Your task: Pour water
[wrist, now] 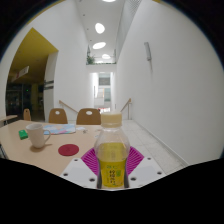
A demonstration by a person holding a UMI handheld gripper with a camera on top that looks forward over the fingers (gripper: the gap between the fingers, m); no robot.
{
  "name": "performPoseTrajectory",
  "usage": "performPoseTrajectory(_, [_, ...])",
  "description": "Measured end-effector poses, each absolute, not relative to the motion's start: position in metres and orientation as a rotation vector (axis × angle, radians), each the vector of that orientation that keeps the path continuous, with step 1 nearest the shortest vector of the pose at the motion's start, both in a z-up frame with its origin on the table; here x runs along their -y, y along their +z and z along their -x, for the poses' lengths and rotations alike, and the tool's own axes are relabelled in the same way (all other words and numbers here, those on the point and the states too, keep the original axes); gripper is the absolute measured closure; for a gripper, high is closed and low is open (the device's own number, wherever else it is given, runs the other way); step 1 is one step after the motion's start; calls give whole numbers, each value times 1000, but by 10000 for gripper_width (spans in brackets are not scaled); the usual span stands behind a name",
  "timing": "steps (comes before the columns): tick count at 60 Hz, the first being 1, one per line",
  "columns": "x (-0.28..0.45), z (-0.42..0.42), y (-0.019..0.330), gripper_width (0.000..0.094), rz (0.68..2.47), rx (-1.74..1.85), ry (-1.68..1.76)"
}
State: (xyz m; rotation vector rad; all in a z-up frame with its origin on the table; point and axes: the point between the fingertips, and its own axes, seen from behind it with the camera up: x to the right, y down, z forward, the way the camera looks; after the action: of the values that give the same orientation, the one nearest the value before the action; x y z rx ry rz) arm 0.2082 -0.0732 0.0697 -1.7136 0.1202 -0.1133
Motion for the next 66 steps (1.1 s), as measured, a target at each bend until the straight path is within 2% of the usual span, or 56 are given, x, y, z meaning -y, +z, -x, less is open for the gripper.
performPoseTrajectory(5, [69, -199, 75, 631, 1729, -81, -193])
performPoseTrajectory(11, [53, -188, 106, 630, 1729, 80, -410])
performPoseTrajectory(23, [-10, -107, 199, 631, 1548, 731, -978])
performPoseTrajectory(27, [-31, -67, 208, 632, 1426, 953, -1186])
performPoseTrajectory(31, [-42, -40, 215, 633, 1327, 1145, -1317])
performPoseTrajectory(38, [-60, 0, 201, 631, 1149, 1395, -1514])
performPoseTrajectory(47, [-79, 24, 166, 629, 972, 1639, -1683])
performPoseTrajectory(51, [-80, 22, 150, 630, 986, 1682, -1675])
performPoseTrajectory(57, [-90, 16, 165, 631, 1077, 1598, -1584])
performPoseTrajectory(60, [-80, 5, 177, 630, 1147, 1431, -1515])
performPoseTrajectory(66, [-92, -12, 199, 630, 1387, 996, -1157])
